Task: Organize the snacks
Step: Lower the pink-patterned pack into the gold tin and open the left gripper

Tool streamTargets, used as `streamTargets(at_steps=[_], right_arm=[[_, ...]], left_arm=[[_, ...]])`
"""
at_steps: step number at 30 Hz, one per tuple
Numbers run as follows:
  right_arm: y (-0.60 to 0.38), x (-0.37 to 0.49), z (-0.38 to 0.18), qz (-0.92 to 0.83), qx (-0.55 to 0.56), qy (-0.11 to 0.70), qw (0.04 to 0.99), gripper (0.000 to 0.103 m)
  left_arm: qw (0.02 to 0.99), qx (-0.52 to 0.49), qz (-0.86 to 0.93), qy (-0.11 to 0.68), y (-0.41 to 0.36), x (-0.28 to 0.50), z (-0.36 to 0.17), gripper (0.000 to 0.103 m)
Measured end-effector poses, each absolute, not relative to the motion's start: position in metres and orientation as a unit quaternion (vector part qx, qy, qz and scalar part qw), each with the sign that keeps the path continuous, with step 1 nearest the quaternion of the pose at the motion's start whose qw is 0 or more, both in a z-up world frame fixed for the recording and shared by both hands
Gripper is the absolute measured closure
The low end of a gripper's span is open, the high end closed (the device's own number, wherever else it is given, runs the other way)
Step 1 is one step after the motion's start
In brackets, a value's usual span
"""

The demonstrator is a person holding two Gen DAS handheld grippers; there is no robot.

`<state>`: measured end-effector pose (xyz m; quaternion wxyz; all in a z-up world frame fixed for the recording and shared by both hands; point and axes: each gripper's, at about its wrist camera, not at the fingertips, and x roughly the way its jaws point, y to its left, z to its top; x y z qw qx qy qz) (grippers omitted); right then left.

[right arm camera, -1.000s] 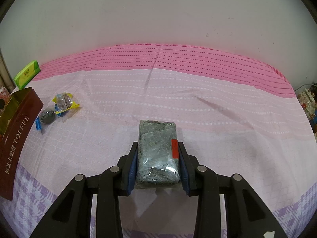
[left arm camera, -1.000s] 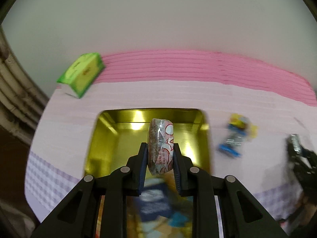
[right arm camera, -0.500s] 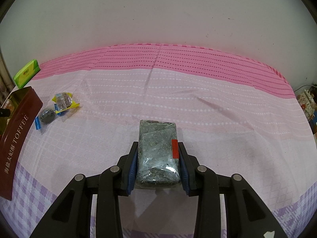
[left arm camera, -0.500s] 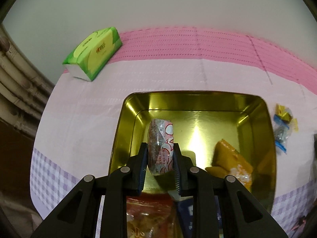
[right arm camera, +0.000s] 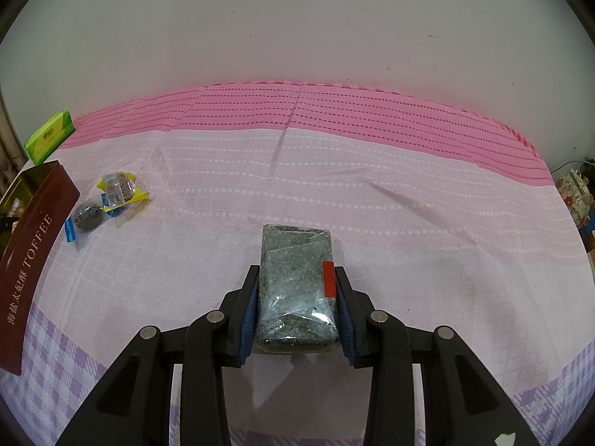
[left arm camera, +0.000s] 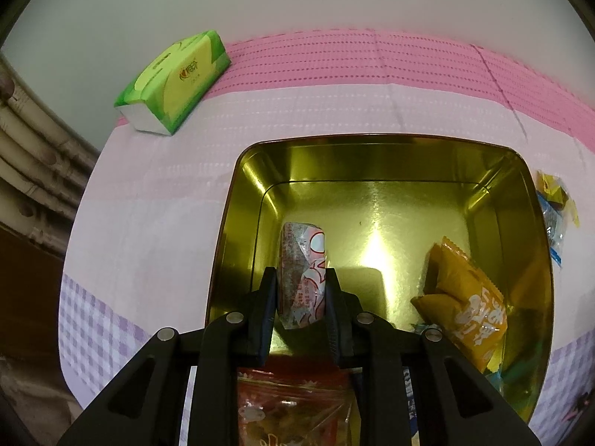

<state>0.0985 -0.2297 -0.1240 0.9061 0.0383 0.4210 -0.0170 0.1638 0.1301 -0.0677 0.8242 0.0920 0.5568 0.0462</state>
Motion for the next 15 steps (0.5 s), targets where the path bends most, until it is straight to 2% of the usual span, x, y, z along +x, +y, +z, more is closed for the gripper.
streamTargets(at_steps=[15], right_arm=[[-0.23,0.099,-0.124,-0.017,0.035,0.422,0.906,0.069]], left_arm=[[0.833,0.087,0.03,0.546,0.13,0.158,-0.047,0.077]])
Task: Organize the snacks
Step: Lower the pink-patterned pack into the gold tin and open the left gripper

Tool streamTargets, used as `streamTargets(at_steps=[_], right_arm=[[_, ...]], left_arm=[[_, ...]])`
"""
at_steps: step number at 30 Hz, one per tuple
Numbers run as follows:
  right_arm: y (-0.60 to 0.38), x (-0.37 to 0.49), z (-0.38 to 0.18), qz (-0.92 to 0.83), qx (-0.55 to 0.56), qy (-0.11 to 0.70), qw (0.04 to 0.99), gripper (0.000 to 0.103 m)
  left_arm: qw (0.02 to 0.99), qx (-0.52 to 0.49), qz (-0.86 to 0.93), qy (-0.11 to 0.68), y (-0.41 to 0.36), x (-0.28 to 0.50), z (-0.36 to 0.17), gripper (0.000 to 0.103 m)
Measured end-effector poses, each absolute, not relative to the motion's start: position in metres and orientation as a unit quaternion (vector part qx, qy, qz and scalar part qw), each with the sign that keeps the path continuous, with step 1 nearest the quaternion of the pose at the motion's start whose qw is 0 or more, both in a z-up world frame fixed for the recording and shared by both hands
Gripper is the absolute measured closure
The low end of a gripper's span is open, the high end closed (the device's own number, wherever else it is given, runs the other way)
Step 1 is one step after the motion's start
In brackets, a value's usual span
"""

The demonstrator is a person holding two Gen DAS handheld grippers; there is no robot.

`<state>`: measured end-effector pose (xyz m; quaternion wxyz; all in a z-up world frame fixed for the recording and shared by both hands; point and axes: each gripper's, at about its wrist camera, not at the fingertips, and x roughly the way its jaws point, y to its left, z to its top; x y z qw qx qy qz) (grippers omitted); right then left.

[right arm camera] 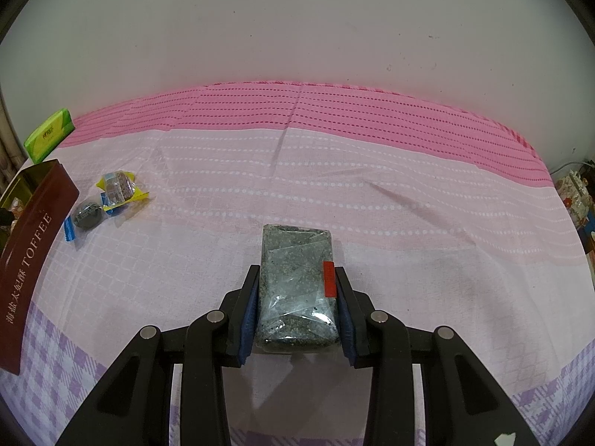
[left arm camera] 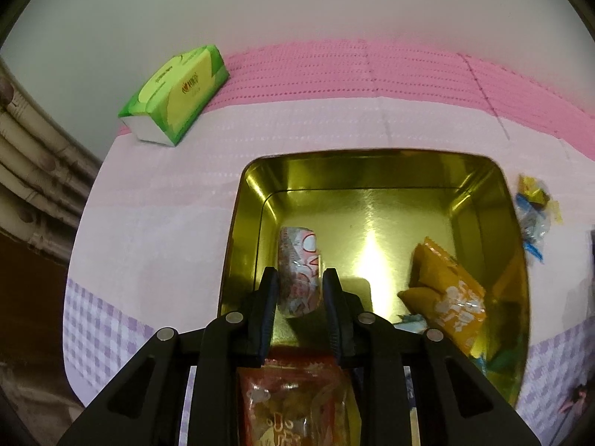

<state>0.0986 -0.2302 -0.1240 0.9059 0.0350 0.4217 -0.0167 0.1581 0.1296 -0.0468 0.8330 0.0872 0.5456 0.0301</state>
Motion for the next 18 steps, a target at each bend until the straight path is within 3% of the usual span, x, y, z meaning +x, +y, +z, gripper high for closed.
streamTargets(at_steps=[18], right_arm=[[-0.232,0.109,-0.122,-0.011,0.034,0.453,0.891,0.069]], left_arm=[[0.871,0.059,0.064,0.484,0.147,0.09,-0.007,0.068]])
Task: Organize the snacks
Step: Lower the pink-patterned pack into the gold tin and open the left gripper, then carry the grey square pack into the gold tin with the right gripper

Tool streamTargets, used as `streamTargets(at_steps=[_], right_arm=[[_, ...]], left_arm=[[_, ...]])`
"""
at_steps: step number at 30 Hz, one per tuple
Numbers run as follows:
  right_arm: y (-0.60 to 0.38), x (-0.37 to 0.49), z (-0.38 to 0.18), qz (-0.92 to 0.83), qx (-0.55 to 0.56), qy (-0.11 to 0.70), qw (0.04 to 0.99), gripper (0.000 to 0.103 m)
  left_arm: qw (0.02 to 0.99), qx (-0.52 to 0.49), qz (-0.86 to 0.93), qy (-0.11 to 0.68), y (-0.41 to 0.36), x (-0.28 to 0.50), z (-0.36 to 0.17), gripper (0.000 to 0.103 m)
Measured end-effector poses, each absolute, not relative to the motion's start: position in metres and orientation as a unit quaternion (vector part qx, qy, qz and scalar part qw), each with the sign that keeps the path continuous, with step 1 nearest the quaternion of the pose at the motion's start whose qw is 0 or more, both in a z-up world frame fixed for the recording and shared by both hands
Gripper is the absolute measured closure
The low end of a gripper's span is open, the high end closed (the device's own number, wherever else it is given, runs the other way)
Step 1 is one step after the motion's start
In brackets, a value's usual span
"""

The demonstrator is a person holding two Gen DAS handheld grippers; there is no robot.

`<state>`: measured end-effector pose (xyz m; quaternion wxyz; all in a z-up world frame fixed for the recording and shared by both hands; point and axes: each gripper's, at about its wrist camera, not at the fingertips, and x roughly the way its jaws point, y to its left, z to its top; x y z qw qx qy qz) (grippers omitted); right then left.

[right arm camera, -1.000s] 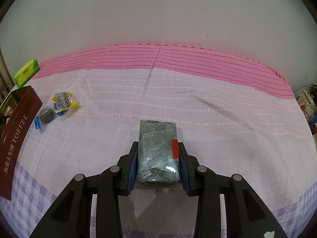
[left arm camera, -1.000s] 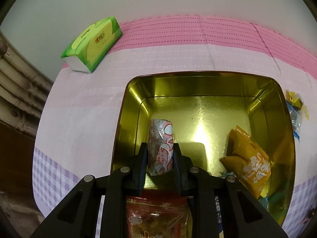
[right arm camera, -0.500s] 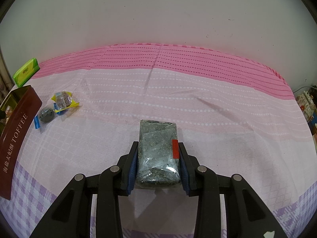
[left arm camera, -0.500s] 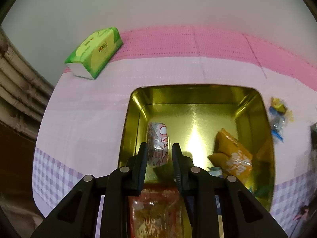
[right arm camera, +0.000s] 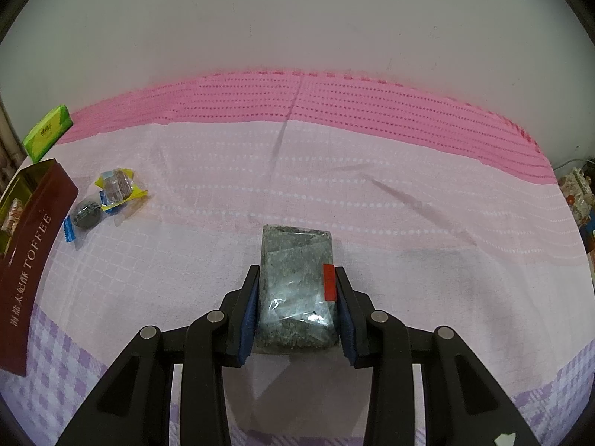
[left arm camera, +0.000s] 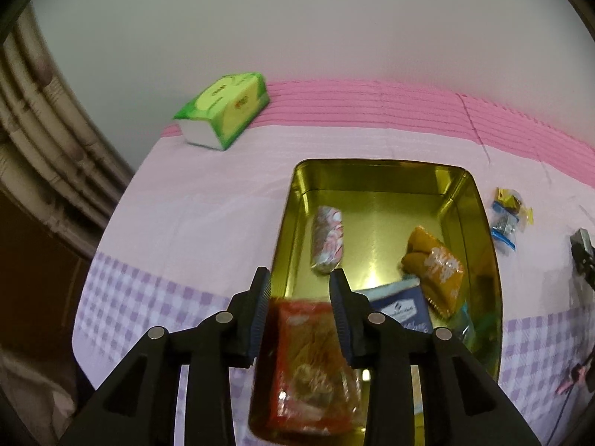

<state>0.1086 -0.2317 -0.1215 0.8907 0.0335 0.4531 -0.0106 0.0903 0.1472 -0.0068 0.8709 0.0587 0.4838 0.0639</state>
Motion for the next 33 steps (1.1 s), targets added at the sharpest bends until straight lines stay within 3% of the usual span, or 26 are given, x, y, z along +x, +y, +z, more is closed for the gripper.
streamTargets(at_steps=[22,28,33], right_arm=[[-0.223,0.13,-0.113,-0.038,0.028,0.507,0.861,0.071],[-0.206,0.125,-0.079,-0.028,0.05,0.478,0.876,0.071],[-0.163,0.123,-0.05,0.021,0.047,0.462,0.885,0.071]], left_arm=[[0.881,0.015,0.1,0.463,0.187,0.048,-0.004,0.049],[0.882,0.014,0.109,0.459,0.194,0.047,-0.003,0.042],[0.88,-0.008,0.123,0.459,0.208,0.047,-0.001,0.041]])
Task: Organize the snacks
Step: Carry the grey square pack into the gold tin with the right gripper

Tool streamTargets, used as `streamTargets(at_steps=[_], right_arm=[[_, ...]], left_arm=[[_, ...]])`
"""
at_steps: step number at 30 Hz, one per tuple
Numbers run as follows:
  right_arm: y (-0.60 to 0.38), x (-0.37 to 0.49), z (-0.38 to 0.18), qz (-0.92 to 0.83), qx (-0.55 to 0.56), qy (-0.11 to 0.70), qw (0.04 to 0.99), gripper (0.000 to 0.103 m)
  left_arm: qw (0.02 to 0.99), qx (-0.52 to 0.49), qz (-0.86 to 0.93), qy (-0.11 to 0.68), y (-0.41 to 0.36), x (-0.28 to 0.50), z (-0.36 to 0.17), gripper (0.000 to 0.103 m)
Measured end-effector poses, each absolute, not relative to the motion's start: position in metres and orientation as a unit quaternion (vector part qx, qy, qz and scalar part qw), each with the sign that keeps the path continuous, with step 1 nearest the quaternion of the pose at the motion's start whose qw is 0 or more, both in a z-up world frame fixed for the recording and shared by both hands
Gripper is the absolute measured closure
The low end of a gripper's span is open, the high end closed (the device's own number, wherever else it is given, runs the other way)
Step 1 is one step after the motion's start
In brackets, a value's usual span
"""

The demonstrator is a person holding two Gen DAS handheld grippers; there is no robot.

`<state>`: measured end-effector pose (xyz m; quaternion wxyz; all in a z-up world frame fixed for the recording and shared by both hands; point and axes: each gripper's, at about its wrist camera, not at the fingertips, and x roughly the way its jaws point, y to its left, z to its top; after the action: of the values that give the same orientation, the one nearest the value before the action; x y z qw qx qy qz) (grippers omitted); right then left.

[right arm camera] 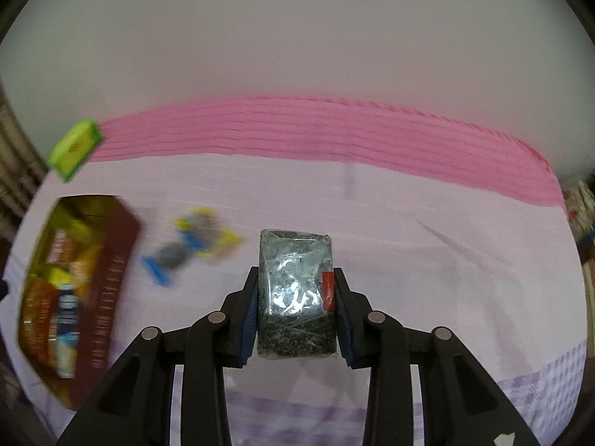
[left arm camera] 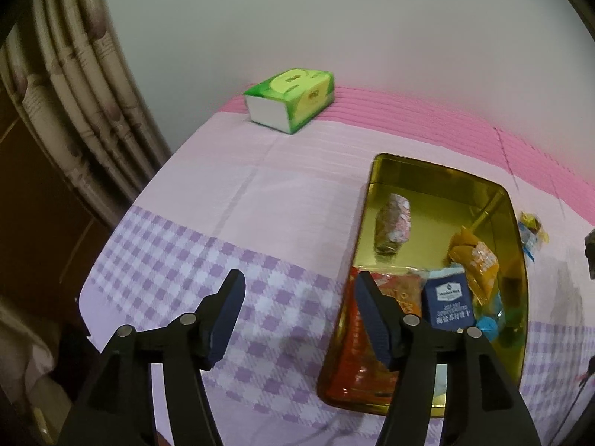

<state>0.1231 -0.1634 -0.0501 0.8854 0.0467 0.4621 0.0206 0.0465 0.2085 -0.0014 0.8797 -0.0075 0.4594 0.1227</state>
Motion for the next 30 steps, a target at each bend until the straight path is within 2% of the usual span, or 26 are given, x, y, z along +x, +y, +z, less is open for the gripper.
streamTargets(at_steps=[9,17,30], right_arm=[[-0.062,0.116,-0.028,0.133,0.035,0.466,0.874,0.071],[0.013,0.097,-0.039,0.202,0.008,0.478,0.855,0.071],[0.054,0.08,-0.061,0.246,-0.017,0.499,0.831,0.071]], left_arm=[[0.876,-0.029,0.161,0.454,0.234,0.044,0.001,0.041],[0.87,-0.034,0.176,0.459,0.245,0.042,-0.001,0.041],[0.857,-0.046,0.199,0.472,0.262,0.031,-0.01,0.041]])
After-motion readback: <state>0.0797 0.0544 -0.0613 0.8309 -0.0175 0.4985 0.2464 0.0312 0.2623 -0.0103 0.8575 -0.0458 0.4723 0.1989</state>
